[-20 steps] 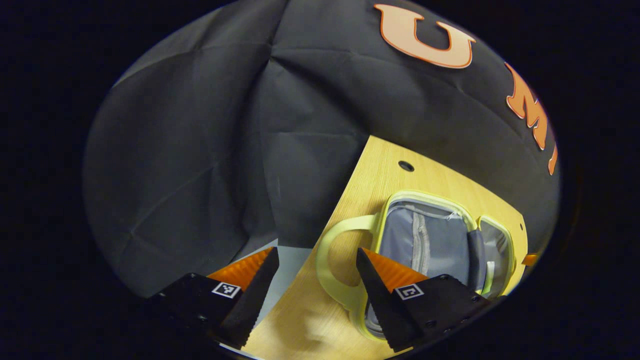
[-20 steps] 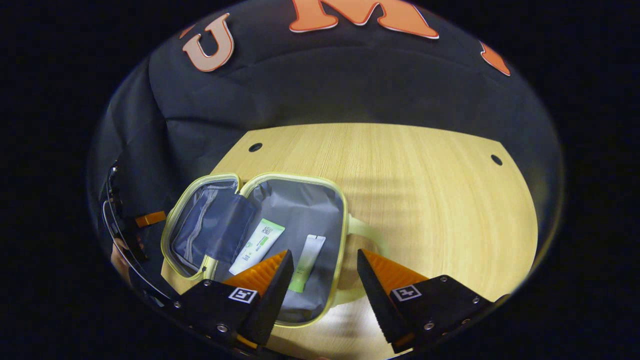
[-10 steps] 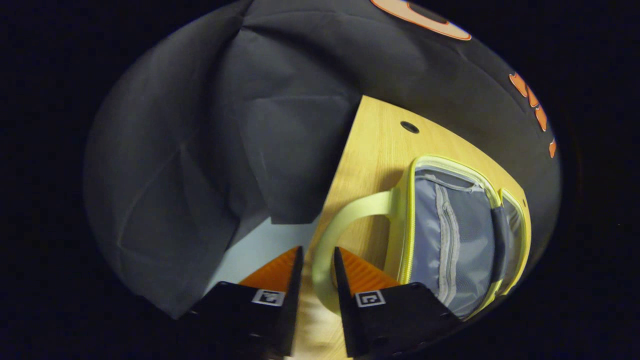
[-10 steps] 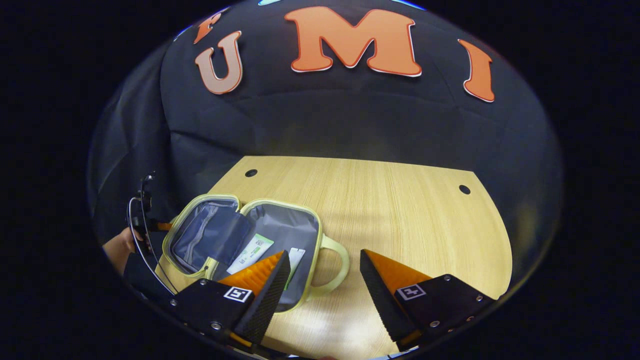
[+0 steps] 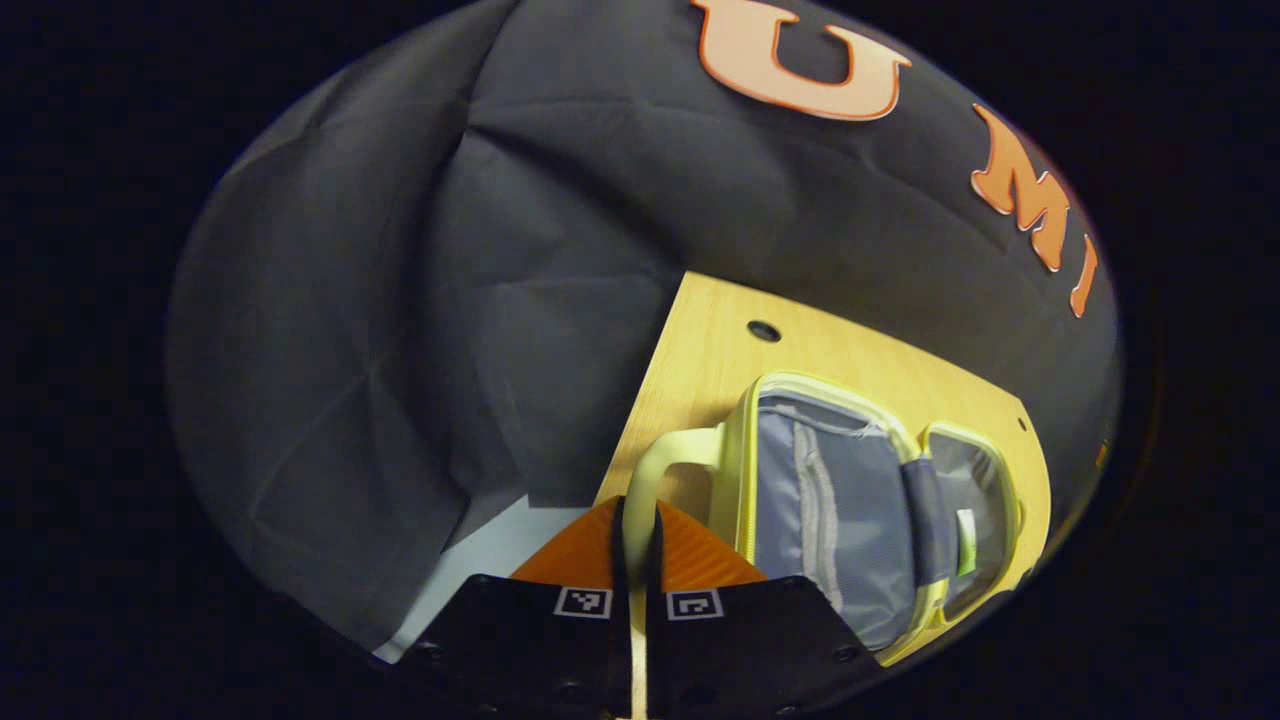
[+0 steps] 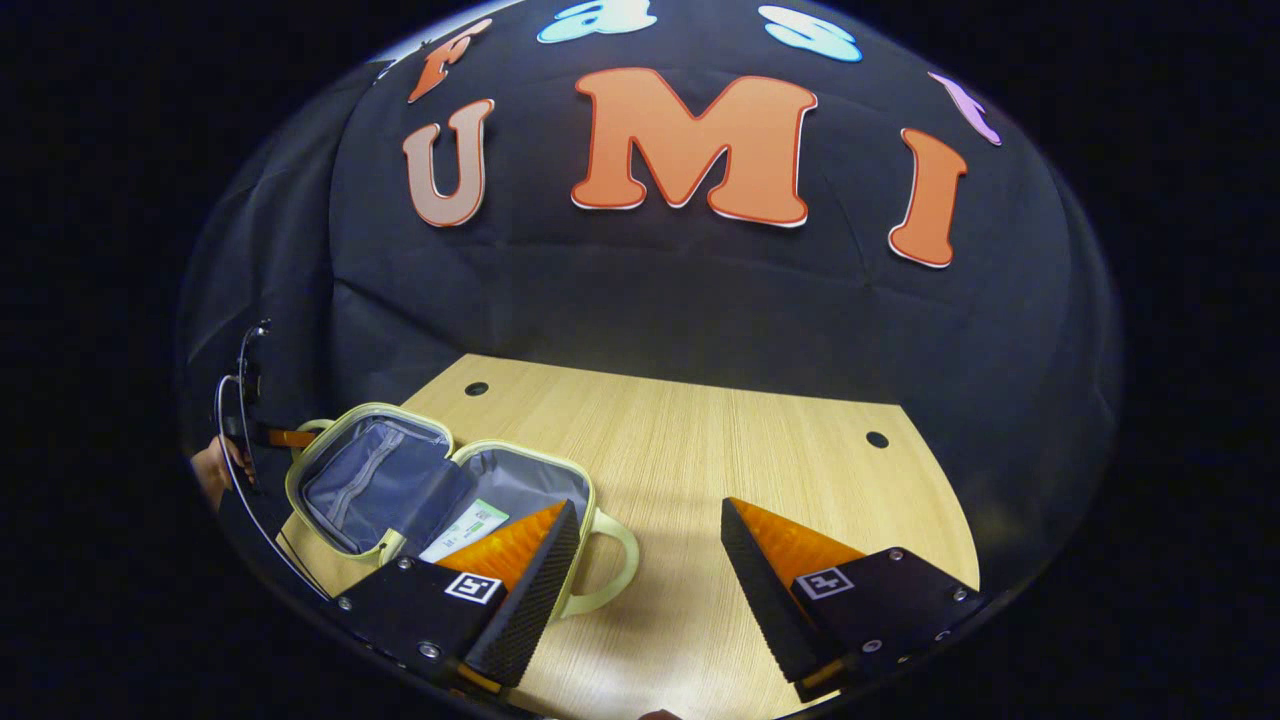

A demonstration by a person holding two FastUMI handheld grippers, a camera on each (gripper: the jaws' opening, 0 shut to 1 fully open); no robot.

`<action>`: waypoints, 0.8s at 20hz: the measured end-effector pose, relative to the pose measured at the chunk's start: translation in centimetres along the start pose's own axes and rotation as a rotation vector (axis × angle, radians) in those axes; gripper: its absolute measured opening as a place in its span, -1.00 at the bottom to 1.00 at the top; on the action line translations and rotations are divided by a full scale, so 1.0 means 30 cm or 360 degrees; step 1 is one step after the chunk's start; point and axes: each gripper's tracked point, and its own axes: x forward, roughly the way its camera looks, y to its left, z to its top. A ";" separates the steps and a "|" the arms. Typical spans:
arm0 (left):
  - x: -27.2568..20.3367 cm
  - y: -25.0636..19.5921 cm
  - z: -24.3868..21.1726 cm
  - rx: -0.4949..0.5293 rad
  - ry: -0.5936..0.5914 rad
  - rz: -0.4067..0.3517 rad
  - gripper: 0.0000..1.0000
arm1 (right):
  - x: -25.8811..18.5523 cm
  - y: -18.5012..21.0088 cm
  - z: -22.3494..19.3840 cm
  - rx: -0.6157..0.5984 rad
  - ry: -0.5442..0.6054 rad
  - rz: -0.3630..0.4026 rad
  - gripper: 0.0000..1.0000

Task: First open the suitcase, pack the skin care products into it, and then close the suitcase.

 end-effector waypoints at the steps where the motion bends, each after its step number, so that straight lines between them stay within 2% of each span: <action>1: -0.047 -0.016 0.037 -0.0008 -0.0045 -0.0018 -0.89 | -0.003 -0.003 0.009 -0.0005 -0.0010 0.0010 0.82; 5: -0.222 -0.128 0.174 0.0020 -0.0231 -0.0099 -0.89 | -0.011 0.007 0.036 -0.0032 -0.0051 0.0069 0.83; 9: -0.329 -0.291 0.270 0.0055 -0.0346 -0.0170 -0.89 | -0.018 0.016 0.053 -0.0047 -0.0087 0.0139 0.83; 16: -0.485 -0.569 0.327 0.0123 -0.0465 -0.0232 -0.90 | -0.053 -0.054 0.073 -0.0084 -0.0128 0.0204 0.83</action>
